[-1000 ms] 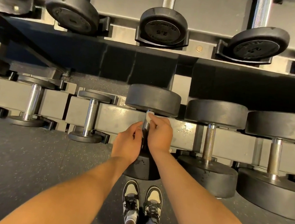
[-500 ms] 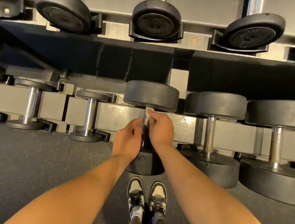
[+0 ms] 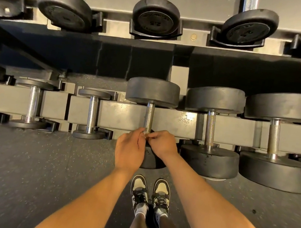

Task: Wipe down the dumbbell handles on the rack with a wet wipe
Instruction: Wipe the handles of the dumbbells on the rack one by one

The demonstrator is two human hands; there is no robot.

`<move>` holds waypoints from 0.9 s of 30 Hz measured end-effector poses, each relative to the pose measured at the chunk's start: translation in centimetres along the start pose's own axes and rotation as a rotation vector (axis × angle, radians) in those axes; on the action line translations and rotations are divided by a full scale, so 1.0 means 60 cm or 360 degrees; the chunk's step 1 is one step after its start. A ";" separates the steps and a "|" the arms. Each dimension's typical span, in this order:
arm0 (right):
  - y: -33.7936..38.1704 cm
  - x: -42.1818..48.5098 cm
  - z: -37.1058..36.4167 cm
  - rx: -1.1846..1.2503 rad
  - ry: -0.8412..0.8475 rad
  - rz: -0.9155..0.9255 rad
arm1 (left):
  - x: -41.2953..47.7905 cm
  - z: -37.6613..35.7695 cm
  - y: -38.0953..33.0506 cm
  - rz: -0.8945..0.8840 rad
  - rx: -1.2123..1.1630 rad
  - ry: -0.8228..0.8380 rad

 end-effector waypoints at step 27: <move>0.032 -0.020 0.023 0.0056 -0.0698 -0.0011 | 0.119 0.002 -0.060 0.0111 -0.0522 0.0211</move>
Point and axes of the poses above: each hand's wrist, its own x-axis towards the middle knuckle, its own z-axis out of the back of the hand, y = z × x, the point moved 9 cm from there along x, towards the middle knuckle, and after that the axes turned 9 degrees about z, right-handed, at the moved point
